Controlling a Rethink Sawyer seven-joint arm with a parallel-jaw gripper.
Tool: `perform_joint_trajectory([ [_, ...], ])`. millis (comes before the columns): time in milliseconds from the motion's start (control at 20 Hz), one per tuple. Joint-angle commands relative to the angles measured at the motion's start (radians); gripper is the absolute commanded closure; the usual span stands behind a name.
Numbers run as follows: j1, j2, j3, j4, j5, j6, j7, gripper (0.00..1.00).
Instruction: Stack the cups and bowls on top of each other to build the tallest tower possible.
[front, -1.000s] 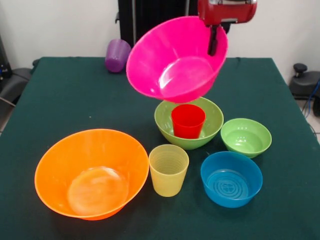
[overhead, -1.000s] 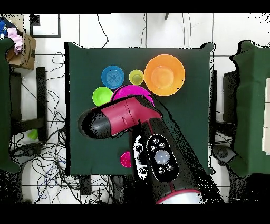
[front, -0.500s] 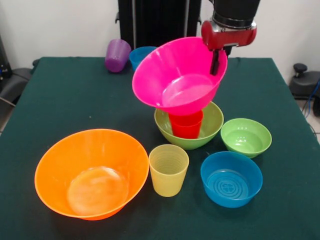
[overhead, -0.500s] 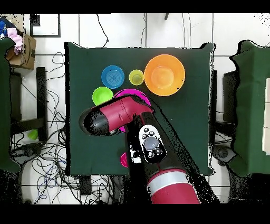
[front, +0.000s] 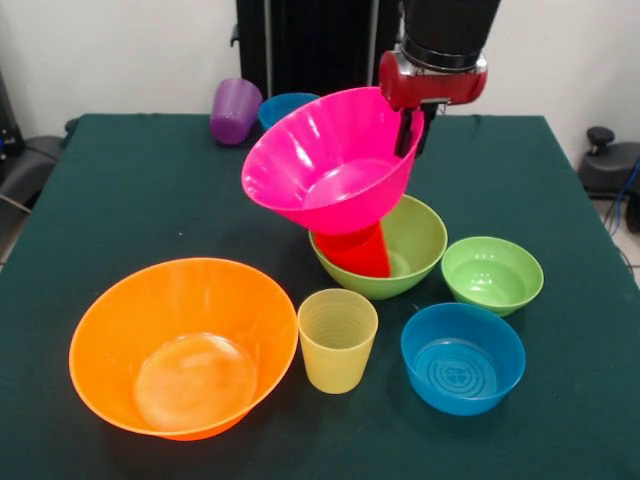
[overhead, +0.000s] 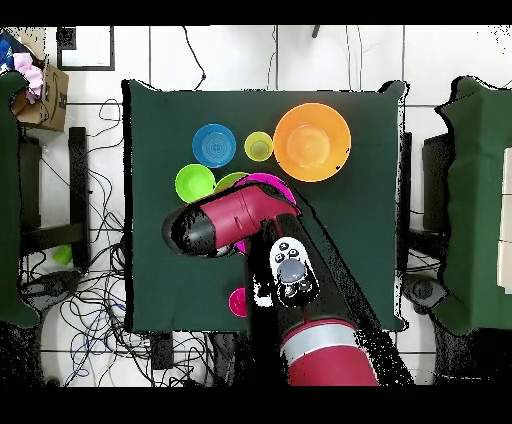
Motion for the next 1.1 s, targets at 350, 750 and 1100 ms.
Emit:
perform_joint_trajectory([
  [350, 0.034, -0.017, -0.040, -0.038, -0.020, -0.029, 0.059, 1.00],
  [750, 0.090, 0.067, -0.047, -0.134, 0.002, -0.041, 0.117, 1.00],
  [1100, 0.142, 0.123, -0.086, -0.200, 0.011, -0.052, 0.170, 1.00],
])
